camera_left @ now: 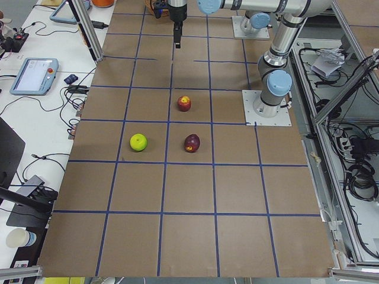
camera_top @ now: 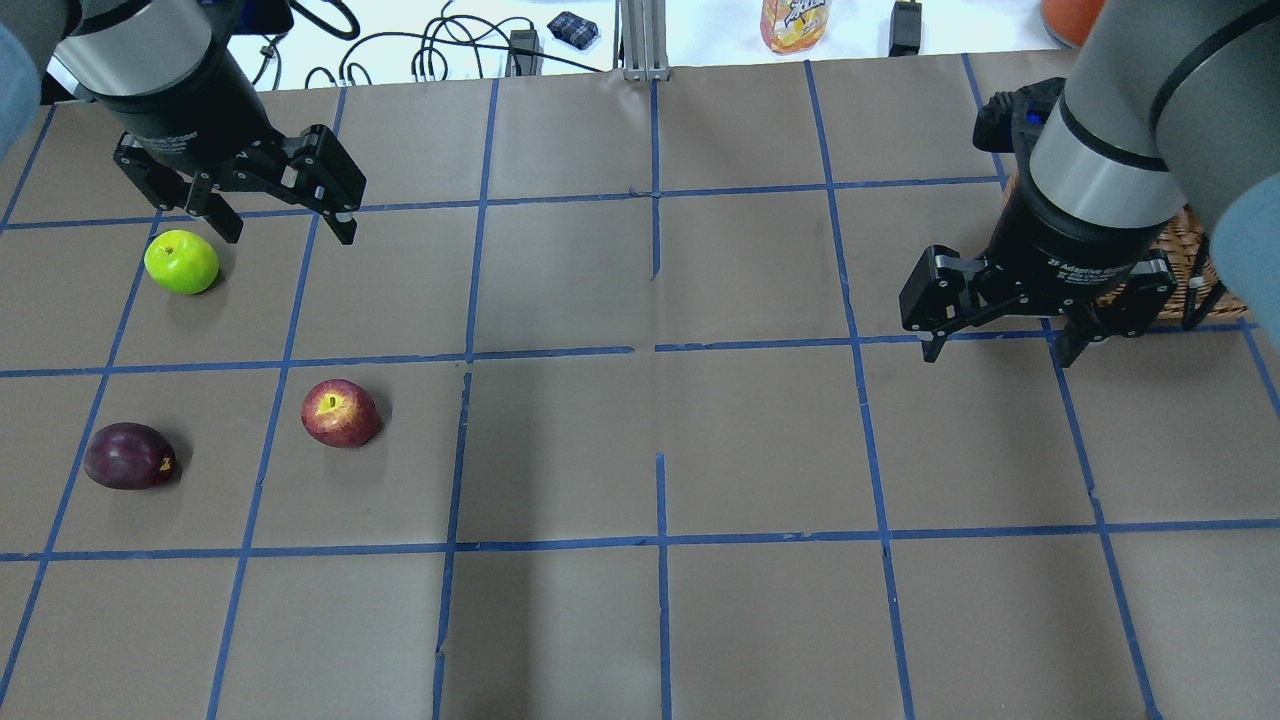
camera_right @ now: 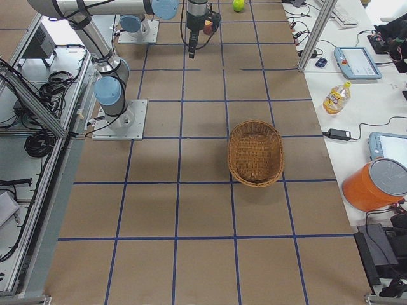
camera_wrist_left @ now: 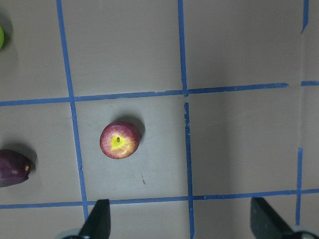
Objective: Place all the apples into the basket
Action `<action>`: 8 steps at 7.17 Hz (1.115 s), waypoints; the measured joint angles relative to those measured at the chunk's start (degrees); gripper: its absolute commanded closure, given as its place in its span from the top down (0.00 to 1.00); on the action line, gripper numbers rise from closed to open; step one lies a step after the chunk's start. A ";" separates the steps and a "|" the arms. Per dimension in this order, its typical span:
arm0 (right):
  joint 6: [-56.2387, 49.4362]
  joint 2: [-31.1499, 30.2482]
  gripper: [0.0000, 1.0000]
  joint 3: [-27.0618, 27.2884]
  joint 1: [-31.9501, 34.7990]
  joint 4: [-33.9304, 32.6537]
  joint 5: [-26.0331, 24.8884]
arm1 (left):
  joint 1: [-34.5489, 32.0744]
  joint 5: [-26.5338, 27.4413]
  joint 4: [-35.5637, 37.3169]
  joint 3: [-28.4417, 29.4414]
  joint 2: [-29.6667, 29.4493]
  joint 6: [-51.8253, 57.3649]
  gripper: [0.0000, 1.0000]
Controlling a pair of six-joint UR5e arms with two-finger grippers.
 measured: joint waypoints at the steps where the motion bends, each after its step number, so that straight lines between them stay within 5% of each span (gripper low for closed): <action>1: 0.00 0.00 1.00 0.02 0.00 0.02 0.06 | -0.03 0.05 0.00 0.00 0.00 0.00 1.00; 8: -0.02 -0.01 1.00 -0.03 0.00 0.00 -0.44 | 1.28 -0.07 0.09 -0.47 -1.46 0.26 1.00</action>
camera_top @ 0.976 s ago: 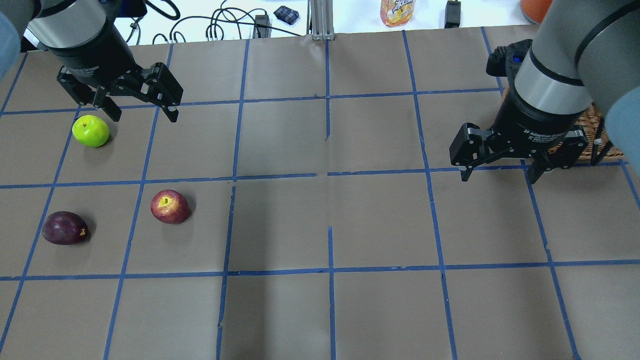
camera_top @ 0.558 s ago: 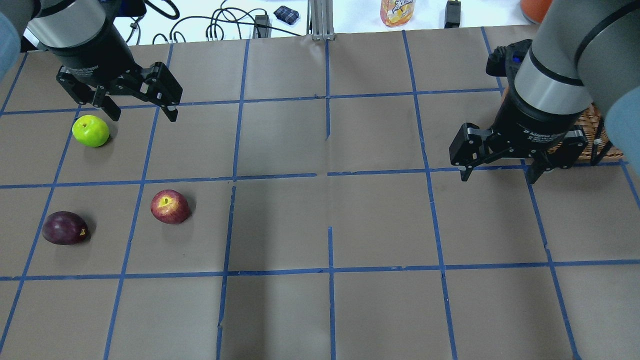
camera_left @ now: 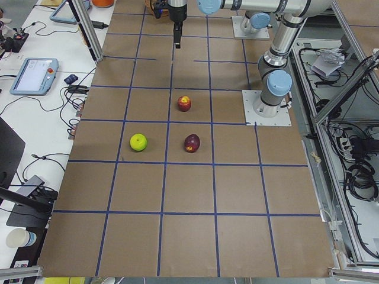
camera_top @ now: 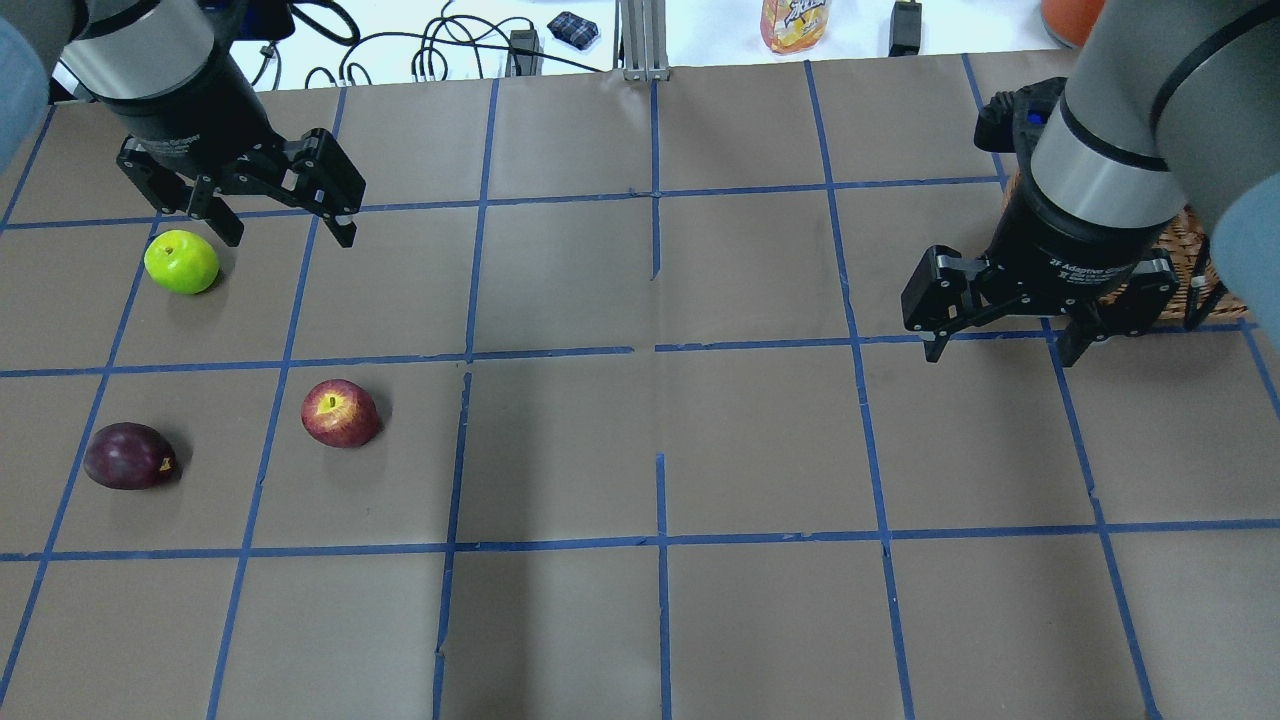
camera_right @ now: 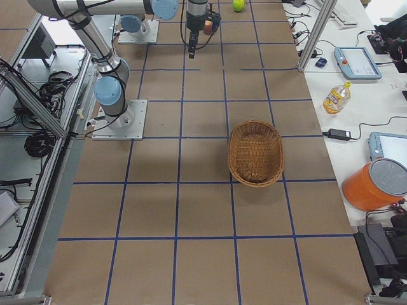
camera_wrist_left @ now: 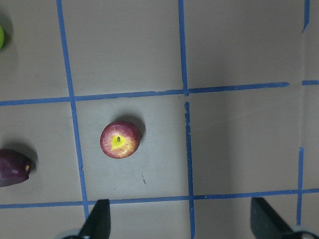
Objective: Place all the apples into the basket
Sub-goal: 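Move the left gripper over the red-and-yellow apple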
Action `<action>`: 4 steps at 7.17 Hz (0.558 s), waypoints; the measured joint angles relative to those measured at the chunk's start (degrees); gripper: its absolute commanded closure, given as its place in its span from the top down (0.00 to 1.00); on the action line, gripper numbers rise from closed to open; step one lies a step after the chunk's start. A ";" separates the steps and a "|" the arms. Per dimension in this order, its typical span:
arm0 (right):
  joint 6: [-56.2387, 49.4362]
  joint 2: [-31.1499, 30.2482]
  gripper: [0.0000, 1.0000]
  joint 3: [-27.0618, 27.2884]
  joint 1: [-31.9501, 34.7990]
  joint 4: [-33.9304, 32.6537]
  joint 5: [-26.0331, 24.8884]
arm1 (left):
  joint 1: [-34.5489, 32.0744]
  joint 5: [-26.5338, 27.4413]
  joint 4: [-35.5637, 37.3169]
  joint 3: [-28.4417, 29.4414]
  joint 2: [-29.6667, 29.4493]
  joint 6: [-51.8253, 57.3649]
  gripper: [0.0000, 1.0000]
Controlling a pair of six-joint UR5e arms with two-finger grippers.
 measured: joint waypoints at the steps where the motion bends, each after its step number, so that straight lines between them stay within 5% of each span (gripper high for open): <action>1: 0.01 0.01 1.00 0.03 0.00 0.02 -0.02 | 2.17 -0.06 0.41 -1.25 -1.41 0.52 1.00; 4: 0.02 -0.01 1.00 0.07 0.00 0.03 -0.09 | 11.59 -1.27 10.33 -12.16 -5.17 8.61 1.00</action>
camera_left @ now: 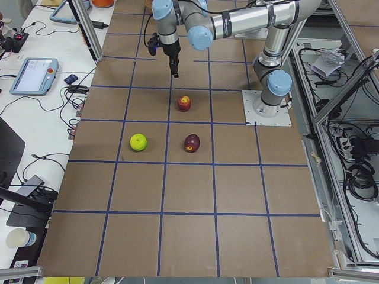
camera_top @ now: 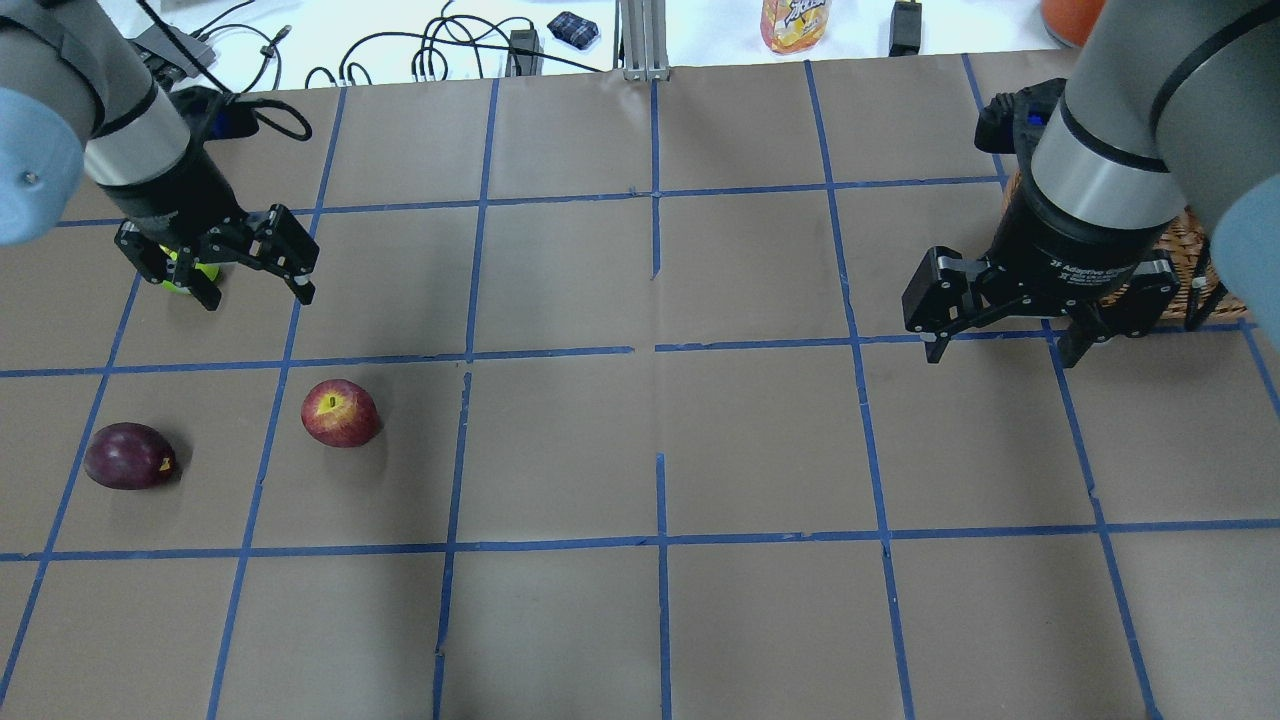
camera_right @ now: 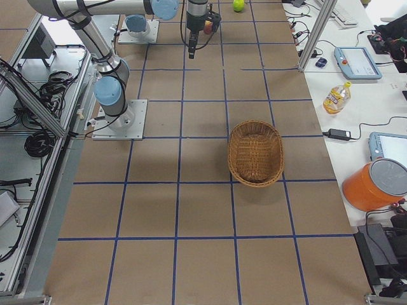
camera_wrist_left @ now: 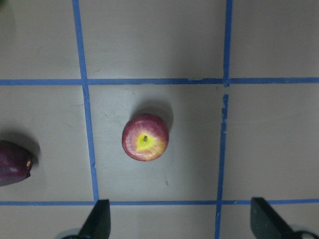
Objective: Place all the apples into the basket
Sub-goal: 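Move the left gripper over the red-and-yellow apple, then lower the left gripper and close it on the red-and-yellow apple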
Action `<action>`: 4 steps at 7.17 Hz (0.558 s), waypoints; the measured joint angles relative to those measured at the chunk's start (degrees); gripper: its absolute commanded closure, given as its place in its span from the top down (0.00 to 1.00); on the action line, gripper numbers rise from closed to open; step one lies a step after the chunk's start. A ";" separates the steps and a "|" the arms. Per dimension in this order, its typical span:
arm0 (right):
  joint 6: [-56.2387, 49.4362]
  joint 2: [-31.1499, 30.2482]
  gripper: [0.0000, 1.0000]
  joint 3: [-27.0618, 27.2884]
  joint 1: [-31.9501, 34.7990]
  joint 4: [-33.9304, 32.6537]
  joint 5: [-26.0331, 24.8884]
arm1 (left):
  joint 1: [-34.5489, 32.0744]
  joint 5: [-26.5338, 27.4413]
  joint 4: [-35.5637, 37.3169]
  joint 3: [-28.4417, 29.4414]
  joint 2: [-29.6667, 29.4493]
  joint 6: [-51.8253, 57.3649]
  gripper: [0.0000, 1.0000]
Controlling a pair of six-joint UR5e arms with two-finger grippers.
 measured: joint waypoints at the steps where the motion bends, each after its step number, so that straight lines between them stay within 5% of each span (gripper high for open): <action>1: 0.00 -0.02 1.00 0.00 0.00 0.00 0.03 | 2.17 -1.73 5.64 -5.57 -0.96 1.69 1.00; 4: 0.00 -0.04 1.00 0.00 0.00 0.00 0.00 | 3.39 -2.98 20.83 -16.65 -4.18 2.63 1.00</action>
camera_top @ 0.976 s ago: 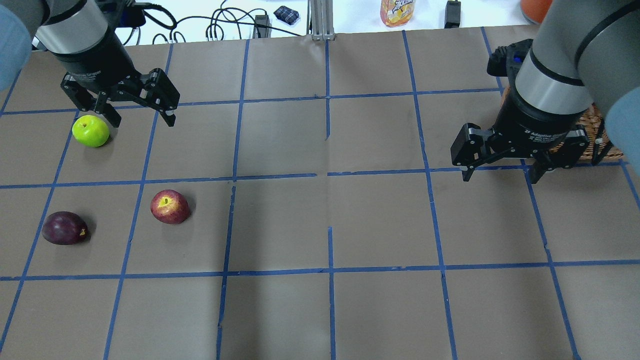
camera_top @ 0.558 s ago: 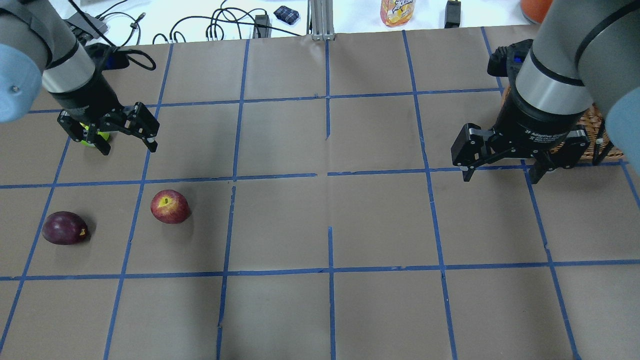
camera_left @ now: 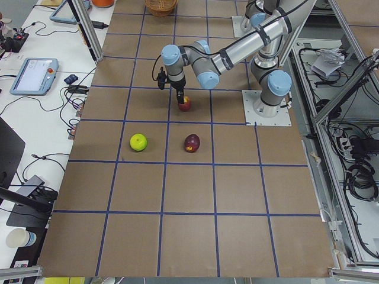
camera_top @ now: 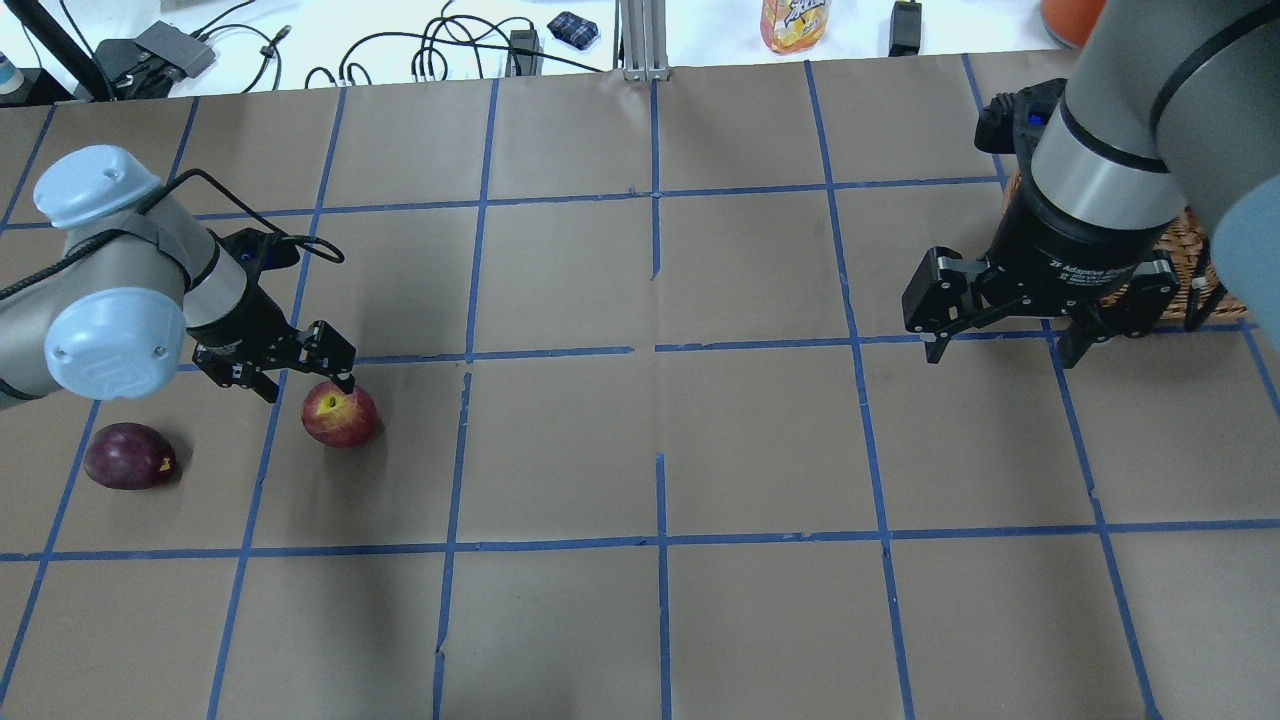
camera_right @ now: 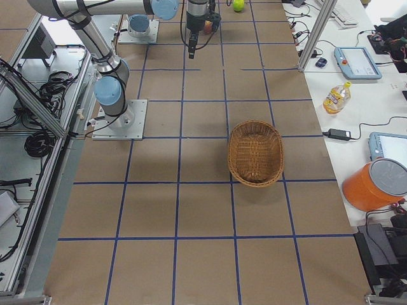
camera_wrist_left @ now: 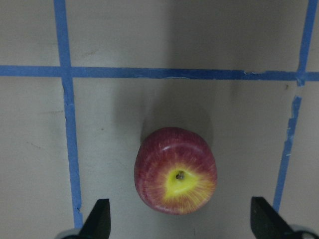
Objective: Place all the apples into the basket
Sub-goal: 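Lower the left gripper and close it on the red-and-yellow apple, then carry the red-and-yellow apple to the table center and release it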
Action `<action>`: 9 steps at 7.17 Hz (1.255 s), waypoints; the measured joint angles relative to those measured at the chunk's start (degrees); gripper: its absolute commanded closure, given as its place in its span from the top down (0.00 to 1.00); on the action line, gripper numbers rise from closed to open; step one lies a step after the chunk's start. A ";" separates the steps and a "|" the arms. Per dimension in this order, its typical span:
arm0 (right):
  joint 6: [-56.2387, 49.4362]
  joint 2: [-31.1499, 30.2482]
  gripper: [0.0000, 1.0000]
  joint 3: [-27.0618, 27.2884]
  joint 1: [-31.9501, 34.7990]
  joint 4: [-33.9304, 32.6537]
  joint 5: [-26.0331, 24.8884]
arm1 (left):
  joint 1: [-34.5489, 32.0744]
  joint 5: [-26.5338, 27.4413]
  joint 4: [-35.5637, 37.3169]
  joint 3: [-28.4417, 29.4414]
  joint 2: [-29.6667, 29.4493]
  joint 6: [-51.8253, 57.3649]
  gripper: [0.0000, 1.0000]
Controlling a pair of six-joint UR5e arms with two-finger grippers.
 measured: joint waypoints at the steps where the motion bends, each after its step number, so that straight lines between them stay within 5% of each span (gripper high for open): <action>1: 0.00 0.00 1.00 0.00 0.00 0.00 0.03 | 0.02 -0.02 3.51 -1.55 -1.77 0.06 1.00; 2: 0.00 0.00 1.00 0.00 0.00 0.00 0.05 | 0.02 -0.01 5.46 -2.39 -3.49 0.00 1.00; 3: 0.00 0.02 1.00 0.00 0.00 0.00 0.04 | -0.04 0.01 6.30 -2.89 -4.84 -0.30 0.86; 4: -0.02 0.05 1.00 0.00 0.00 0.00 0.00 | -0.08 0.13 6.68 -3.12 -5.60 -0.59 0.50; 5: -0.06 0.08 1.00 0.00 0.00 0.00 -0.02 | -0.14 0.33 6.82 -3.10 -5.84 -0.54 0.36; 9: -0.03 0.08 1.00 0.02 0.00 0.00 -0.03 | -4.59 -2.56 4.85 -0.07 -4.48 -4.99 0.36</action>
